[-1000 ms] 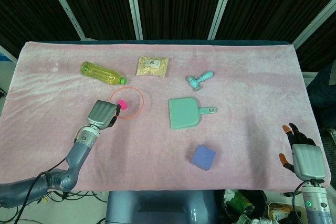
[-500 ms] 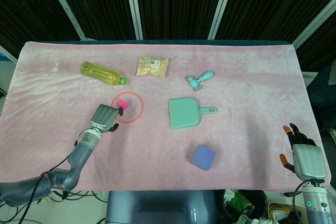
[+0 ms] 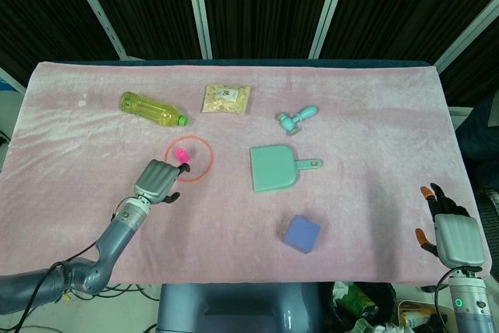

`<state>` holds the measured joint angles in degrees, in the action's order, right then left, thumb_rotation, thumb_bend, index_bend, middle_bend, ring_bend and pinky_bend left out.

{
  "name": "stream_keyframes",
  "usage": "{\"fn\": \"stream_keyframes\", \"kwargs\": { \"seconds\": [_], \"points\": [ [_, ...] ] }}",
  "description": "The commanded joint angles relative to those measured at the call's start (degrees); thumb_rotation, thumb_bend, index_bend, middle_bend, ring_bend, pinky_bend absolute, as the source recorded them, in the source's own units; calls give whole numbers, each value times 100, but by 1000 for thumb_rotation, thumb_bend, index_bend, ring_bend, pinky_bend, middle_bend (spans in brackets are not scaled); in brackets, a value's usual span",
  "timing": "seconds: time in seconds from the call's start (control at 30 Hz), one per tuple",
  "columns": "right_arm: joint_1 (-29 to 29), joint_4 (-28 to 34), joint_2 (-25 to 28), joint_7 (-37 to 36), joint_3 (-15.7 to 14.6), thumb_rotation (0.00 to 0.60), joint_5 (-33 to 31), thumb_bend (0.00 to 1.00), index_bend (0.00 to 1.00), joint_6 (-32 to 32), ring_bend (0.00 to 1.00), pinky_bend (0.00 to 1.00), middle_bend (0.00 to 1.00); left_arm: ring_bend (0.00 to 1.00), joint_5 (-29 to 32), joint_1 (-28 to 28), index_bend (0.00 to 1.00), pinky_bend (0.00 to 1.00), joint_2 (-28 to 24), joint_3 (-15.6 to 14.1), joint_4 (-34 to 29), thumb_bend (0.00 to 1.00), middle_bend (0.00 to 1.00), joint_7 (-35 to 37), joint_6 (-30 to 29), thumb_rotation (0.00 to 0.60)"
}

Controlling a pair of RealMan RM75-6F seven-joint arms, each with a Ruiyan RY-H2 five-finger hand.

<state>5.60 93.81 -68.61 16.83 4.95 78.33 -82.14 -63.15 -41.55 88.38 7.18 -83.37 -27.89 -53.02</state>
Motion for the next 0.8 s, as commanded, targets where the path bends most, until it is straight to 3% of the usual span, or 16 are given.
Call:
{"fn": "stream_keyframes", "kwargs": {
  "seconds": [0.03,0.07,0.23,0.33,0.57,0.8],
  "points": [
    [-1,1,-2,5,0,600,5,237,143,-7,233,342,76,704,-331,221,291,791,-556,-132,-897,252,705,-23,-408,600],
    [-3,1,-2,7,0,600,8,237,143,-13,233,342,76,643,-435,292,287,742,-713,-169,-1157,253,645,24,-511,600],
    [-8,-14,-11,25,2,600,42,238,143,-57,234,342,76,162,-1063,779,249,249,-1538,-375,-2255,235,260,422,-1212,600],
    [-5,-23,-9,23,-5,600,66,237,143,-59,233,342,76,21,-1395,1105,217,101,-1858,-521,-2523,207,145,538,-1713,600],
    [11,-58,23,-49,-38,600,182,231,138,-55,234,342,76,0,-2353,2175,163,49,-2374,-1182,-2487,167,103,740,-3141,600],
    [9,-102,47,-164,-63,600,289,229,137,-82,233,342,76,0,-2094,2901,106,0,-2501,-1474,-1988,167,70,1302,-3629,600]
  ]
}}
